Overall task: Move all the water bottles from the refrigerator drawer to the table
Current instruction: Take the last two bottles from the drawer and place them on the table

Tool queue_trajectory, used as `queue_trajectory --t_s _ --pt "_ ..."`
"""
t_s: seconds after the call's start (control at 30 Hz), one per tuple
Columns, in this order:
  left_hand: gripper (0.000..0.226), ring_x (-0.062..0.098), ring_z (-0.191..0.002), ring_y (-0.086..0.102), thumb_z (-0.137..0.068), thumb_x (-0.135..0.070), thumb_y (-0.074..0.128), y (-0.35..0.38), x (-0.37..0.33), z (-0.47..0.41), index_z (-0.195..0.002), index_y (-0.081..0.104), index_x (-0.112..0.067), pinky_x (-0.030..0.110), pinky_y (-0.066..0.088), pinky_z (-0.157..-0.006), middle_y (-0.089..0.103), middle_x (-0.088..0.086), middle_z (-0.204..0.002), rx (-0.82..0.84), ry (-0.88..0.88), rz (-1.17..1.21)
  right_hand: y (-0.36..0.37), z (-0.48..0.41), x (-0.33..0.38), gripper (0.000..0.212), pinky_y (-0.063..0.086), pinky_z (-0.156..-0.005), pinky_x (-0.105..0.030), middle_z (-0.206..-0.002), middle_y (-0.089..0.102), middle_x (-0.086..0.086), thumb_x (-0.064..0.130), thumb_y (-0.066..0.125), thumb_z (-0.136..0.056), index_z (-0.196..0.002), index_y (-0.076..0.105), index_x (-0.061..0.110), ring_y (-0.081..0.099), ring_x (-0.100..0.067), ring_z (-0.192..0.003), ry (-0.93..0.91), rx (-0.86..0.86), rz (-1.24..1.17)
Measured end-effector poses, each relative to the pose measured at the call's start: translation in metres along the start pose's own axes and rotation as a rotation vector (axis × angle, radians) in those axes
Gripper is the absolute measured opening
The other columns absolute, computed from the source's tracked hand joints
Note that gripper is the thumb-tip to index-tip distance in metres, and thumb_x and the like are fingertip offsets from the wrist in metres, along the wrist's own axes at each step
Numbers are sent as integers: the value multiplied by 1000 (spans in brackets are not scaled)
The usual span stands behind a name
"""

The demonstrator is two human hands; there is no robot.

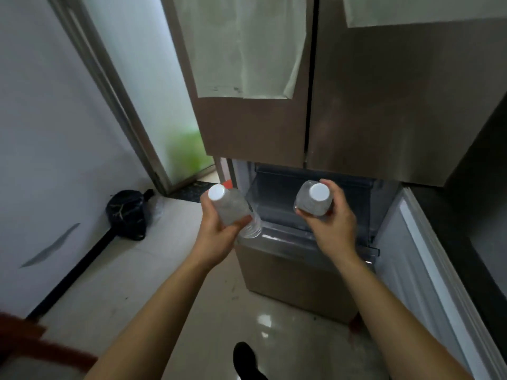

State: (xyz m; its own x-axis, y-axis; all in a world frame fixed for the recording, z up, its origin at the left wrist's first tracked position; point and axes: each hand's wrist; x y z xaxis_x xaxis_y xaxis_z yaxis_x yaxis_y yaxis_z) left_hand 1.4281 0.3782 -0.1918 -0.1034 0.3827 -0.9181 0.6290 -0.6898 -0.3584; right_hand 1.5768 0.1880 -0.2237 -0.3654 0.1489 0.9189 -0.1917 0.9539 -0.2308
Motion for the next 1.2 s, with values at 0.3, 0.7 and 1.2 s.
queue_trajectory --t_s 0.3,0.7,1.2 --pt "77 19 -123 50 -77 -28 78 -168 7 129 -133 27 -41 50 45 -106 45 2 -131 -275 -97 -115 115 114 88 87 51 -98 -53 -128 54 18 25 89 -70 -132 38 58 55 -17 -121 -51 500 -70" --pt "76 20 -122 46 -82 -9 76 -485 86 353 -140 32 -30 47 42 -106 43 1 -132 -701 -308 -234 364 356 253 79 51 -88 -43 -130 61 9 46 76 -78 -142 31 47 61 -23 -111 -374 905 38" --pt "83 23 -126 47 -74 -8 83 -752 196 481 -141 37 -27 55 40 -108 45 1 -134 -1048 -461 -260 637 557 355 79 50 -97 -44 -120 51 21 28 83 -77 -134 31 48 53 -11 -116 -418 1282 -98"
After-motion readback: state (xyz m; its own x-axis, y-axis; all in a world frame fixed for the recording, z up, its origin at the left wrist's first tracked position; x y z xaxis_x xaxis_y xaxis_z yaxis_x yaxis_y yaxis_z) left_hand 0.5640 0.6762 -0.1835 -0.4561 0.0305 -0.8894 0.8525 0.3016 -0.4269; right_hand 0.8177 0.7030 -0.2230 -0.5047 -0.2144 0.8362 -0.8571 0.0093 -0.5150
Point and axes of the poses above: each hand's wrist, its own z-axis away from the middle knuckle, its own y-axis out of the palm, x = y × z
